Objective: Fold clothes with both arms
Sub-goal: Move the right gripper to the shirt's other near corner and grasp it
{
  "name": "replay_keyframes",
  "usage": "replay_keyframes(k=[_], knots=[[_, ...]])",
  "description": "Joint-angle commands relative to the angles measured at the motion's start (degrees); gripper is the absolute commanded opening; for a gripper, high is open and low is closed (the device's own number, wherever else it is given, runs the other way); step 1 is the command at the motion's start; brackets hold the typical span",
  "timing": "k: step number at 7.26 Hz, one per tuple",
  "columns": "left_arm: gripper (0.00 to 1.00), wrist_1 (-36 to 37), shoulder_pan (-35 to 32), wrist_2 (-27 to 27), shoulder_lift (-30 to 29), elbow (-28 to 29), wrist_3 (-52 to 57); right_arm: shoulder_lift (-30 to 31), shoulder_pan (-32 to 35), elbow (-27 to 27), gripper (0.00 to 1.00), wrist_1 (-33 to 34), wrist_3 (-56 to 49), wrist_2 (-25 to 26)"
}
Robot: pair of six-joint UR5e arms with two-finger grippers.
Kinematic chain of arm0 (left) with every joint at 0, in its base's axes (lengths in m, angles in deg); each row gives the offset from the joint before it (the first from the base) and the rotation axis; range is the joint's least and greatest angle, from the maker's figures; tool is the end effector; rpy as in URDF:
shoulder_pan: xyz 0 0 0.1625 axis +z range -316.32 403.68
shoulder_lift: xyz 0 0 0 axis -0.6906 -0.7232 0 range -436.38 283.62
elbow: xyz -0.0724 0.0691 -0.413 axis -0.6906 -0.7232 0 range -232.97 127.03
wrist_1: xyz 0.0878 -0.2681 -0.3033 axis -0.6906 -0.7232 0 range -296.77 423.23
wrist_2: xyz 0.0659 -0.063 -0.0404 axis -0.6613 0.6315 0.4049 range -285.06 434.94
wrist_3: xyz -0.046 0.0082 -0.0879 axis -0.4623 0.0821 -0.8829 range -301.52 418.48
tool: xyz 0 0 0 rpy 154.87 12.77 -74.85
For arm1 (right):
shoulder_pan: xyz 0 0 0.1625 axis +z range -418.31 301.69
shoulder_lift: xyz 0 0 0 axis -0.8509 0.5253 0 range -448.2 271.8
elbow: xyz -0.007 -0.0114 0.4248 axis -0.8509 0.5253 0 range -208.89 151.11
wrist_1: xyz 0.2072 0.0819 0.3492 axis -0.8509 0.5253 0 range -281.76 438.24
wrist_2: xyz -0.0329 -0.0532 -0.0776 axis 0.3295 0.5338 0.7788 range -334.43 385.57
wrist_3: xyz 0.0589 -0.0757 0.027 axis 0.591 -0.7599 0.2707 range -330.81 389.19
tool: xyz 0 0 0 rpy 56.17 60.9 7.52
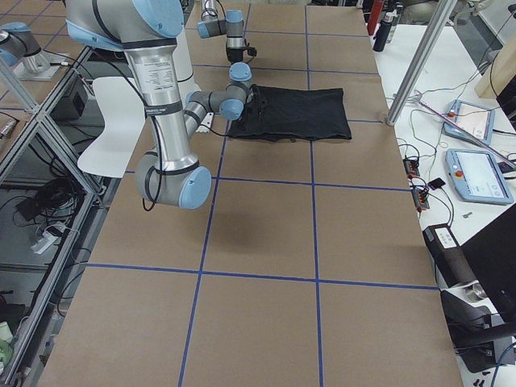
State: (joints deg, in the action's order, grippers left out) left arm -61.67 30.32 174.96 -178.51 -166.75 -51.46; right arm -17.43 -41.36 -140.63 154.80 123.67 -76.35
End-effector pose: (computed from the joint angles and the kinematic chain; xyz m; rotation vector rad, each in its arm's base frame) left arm 0.4911 -0.2359 0.2859 -0.2241 1.2305 -0.3962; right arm -0.5156 -0.2750 0.2823 -0.0885 -0.9637 0.2458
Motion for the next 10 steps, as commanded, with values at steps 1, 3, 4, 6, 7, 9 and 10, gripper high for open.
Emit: replay_keyframes(k=[1,3,4,6,7,9,10], knots=[[0.0,0.0,0.0,0.0,0.0,-0.03,0.0,-0.28,-3.5,1.7,1.0,0.87,0.09,3.21],[0.0,0.0,0.0,0.0,0.0,-0.2,0.0,-0.71,-3.86,2.67,1.0,0.87,0.09,3.13],[0.0,0.0,0.0,0.0,0.0,-0.38,0.0,-1.06,-4.12,2.93,1.0,0.87,0.09,3.04],[0.0,0.0,-0.08,0.0,0.09,-0.64,0.0,-1.15,-4.3,3.55,1.0,0.87,0.0,2.86],[0.0,0.0,-0.08,0.0,0.0,-0.64,0.0,-1.16,-4.3,3.9,1.0,0.87,0.0,2.86],[0.0,0.0,-0.08,0.0,0.18,-1.08,-0.09,-1.42,-4.3,3.9,1.0,0.78,0.09,2.78],[0.0,0.0,-0.08,0.0,0.18,-1.08,-0.09,-2.38,-4.3,4.51,1.0,0.87,0.09,2.86]])
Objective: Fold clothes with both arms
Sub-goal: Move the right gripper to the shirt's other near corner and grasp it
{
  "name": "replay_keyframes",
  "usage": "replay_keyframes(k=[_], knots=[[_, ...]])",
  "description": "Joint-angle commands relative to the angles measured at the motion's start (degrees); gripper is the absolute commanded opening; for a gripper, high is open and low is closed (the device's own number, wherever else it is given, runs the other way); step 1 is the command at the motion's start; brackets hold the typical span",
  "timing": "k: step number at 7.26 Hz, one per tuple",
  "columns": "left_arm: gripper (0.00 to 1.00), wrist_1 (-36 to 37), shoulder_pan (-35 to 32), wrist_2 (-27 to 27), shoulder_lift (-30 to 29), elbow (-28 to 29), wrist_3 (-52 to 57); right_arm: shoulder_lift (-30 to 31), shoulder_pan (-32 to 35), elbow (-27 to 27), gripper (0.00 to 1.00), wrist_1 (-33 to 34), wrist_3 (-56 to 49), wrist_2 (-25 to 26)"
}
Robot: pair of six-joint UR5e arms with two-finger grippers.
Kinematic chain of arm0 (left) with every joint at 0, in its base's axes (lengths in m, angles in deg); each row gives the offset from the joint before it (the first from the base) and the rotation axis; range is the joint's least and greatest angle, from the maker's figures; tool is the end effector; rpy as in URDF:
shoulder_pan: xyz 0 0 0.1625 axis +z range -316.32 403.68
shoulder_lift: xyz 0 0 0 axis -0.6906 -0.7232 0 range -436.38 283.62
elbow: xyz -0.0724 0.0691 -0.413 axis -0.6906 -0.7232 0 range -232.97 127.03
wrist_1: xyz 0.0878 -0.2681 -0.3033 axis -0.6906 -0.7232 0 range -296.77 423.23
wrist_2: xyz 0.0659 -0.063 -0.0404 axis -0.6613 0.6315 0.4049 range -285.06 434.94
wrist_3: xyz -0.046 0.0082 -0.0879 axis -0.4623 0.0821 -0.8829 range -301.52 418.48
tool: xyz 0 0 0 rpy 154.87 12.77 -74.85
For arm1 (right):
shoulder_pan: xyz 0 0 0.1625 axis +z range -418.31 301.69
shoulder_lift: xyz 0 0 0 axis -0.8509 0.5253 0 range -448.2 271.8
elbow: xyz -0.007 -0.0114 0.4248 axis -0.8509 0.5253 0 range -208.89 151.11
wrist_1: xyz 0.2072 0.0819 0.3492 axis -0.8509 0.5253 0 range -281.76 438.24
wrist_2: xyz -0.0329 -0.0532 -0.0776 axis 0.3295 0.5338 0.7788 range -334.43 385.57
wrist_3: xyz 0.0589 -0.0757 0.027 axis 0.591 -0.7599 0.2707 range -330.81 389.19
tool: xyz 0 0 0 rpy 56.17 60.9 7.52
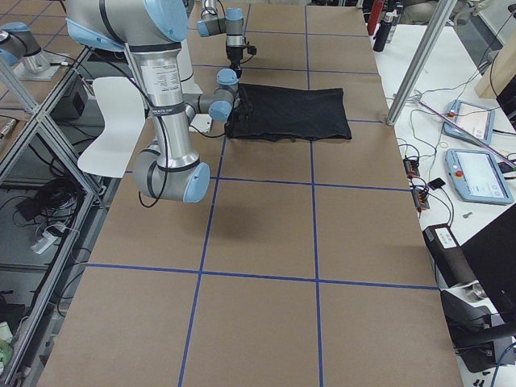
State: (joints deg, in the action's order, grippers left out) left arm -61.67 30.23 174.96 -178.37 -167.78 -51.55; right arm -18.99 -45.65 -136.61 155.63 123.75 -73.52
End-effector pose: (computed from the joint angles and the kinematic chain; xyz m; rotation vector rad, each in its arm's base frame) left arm 0.4852 -0.2354 0.2793 -0.2244 1.2461 -0.3956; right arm -0.5566 -0.2455 0.2998 -0.0849 -0.9002 0.2092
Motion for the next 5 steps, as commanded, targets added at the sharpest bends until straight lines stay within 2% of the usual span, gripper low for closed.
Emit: replay_keyframes(k=[1,5], knots=[[0.0,0.0,0.0,0.0,0.13,-0.06,-0.01,-1.52,-0.01,1.28,1.0,-0.05,0.01,0.04],[0.0,0.0,0.0,-0.09,0.04,-0.06,-0.01,-1.09,0.69,1.11,1.0,-0.14,-0.25,-0.4]])
